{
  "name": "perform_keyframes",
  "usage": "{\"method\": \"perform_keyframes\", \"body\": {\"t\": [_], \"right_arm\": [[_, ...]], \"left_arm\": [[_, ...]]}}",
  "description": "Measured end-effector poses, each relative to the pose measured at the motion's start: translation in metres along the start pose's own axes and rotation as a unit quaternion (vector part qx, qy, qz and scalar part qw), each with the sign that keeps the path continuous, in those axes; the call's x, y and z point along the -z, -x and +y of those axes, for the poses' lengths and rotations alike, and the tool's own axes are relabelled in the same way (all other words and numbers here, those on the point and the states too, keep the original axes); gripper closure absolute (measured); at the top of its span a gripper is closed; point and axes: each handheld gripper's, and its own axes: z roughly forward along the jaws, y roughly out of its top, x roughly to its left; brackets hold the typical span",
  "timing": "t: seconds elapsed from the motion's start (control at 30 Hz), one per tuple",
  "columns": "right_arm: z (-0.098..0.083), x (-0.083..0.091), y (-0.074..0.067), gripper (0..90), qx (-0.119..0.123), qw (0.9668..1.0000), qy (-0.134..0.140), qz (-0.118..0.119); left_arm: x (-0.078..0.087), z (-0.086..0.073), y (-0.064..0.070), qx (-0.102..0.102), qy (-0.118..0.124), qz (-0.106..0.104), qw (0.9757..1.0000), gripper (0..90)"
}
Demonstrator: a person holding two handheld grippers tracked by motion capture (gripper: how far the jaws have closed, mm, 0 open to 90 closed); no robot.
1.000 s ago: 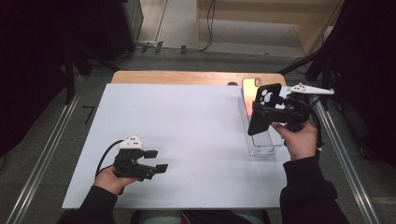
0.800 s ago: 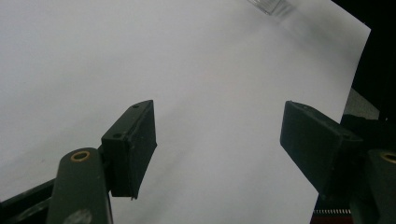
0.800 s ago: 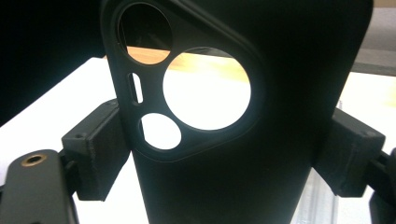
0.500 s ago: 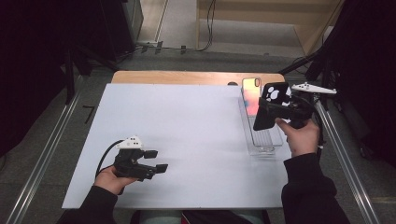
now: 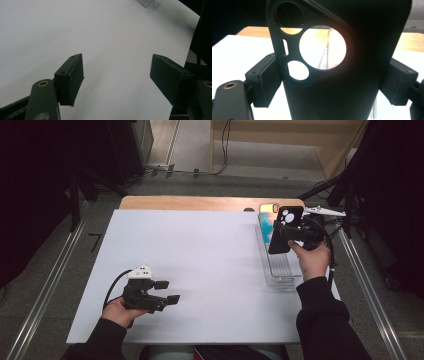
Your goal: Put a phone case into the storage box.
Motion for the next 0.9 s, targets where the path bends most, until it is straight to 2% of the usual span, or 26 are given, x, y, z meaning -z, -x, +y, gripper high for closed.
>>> {"method": "perform_keyframes", "body": {"t": [0.2,0.4,0.63,0.73,0.9], "right_arm": [[-0.004,-0.018,0.006,12.8,0.002,0.9998,-0.01,-0.018],[-0.005,-0.036,0.008,12.7,0.002,0.9997,-0.006,-0.024],[-0.003,-0.057,0.012,12.7,-0.013,0.999,-0.023,-0.035],[-0.003,-0.066,0.015,12.7,-0.01,0.9986,-0.027,-0.045],[-0.003,-0.079,0.02,12.7,-0.02,0.9981,-0.033,-0.049]], "left_arm": [[0.002,-0.001,0.001,-0.002,0.002,0.002,1.0,27.6],[0.003,-0.001,0.002,-0.004,0.003,0.004,1.0,27.6],[0.001,-0.001,0.003,-0.006,0.0,0.001,1.0,27.6],[0.001,-0.001,0.003,-0.007,0.001,0.001,1.0,27.6],[0.001,-0.001,0.003,-0.006,-0.001,0.003,1.0,27.6]]}}
